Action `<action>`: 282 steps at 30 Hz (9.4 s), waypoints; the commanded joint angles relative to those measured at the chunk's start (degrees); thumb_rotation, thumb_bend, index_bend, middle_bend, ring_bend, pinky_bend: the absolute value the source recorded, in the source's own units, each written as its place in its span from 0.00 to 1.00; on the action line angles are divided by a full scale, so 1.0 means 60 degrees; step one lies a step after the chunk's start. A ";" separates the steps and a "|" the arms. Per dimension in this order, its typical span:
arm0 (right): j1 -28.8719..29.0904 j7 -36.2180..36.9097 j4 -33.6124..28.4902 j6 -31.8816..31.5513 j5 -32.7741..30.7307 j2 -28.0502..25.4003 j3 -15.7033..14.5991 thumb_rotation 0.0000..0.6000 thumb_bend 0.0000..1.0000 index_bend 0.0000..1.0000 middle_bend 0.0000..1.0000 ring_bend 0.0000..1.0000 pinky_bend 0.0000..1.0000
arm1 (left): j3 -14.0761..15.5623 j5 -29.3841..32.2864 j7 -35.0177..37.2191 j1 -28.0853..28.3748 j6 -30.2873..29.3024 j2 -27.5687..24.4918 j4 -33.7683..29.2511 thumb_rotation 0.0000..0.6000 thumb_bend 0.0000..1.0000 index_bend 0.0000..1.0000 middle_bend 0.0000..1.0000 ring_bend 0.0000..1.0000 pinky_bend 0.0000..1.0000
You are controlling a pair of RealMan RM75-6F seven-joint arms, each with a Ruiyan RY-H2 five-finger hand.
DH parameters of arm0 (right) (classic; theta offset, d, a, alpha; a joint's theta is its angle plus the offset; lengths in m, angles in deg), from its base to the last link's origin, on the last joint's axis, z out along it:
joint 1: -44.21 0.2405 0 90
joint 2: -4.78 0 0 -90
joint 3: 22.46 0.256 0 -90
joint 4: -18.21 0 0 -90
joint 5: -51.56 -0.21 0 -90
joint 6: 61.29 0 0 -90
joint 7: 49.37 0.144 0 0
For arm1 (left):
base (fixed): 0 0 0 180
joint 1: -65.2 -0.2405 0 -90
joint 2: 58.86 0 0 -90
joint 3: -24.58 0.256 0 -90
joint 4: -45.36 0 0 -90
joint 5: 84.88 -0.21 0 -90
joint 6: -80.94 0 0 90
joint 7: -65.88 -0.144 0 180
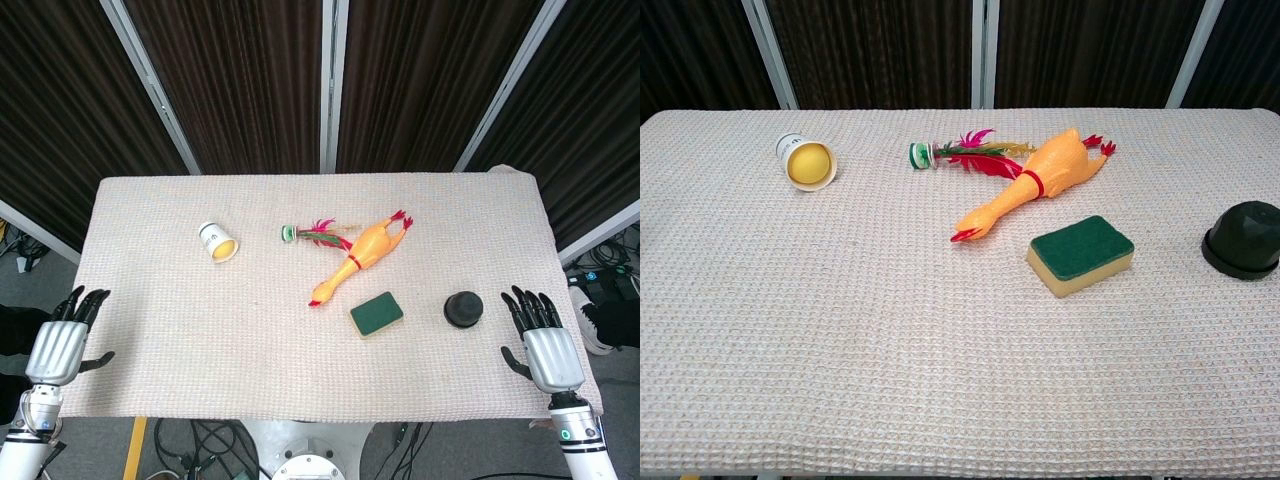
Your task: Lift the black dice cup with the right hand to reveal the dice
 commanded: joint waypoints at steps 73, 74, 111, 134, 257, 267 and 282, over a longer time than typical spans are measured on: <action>0.2426 0.2176 0.1922 0.5036 -0.2878 0.1223 0.0847 1.00 0.10 0.00 0.12 0.00 0.00 | 0.0128 -0.0294 0.0053 0.0220 0.0093 0.0272 0.0485 1.00 0.03 0.09 0.11 0.02 0.19; 0.2432 0.2176 0.1929 0.5030 -0.2875 0.1237 0.0845 1.00 0.10 0.00 0.12 0.00 0.00 | 0.0129 -0.0295 0.0057 0.0221 0.0093 0.0274 0.0490 1.00 0.03 0.09 0.11 0.02 0.19; 0.2698 0.1908 0.2412 0.5233 -0.3025 0.1776 0.0758 1.00 0.13 0.00 0.18 0.00 0.00 | 0.0150 -0.0242 0.0193 0.0218 0.0134 0.0329 0.0692 1.00 0.03 0.09 0.11 0.02 0.19; 0.2594 0.1809 0.2318 0.4692 -0.2958 0.1792 0.0856 1.00 0.20 0.00 0.32 0.00 0.00 | 0.0176 -0.0232 0.0254 0.0212 0.0170 0.0351 0.0737 1.00 0.03 0.09 0.11 0.02 0.19; 0.3662 0.1131 -0.2766 0.3157 -0.1216 -0.1673 0.1663 1.00 0.27 0.15 0.42 0.09 0.03 | 0.0307 -0.0407 0.0431 0.0366 0.0343 0.0222 0.0386 1.00 0.03 0.09 0.11 0.02 0.21; 0.4641 -0.0959 -0.1289 0.6023 -0.3849 -0.0342 0.0900 1.00 0.28 0.15 0.41 0.09 0.00 | 0.0324 -0.0457 0.0420 0.0384 0.0336 0.0198 0.0354 1.00 0.03 0.09 0.11 0.02 0.21; 0.4106 0.0192 -0.2759 0.4258 -0.2422 -0.1432 0.1360 1.00 0.27 0.17 0.41 0.09 0.00 | 0.0336 -0.0411 0.0479 0.0430 0.0475 0.0309 0.0382 1.00 0.03 0.09 0.11 0.02 0.21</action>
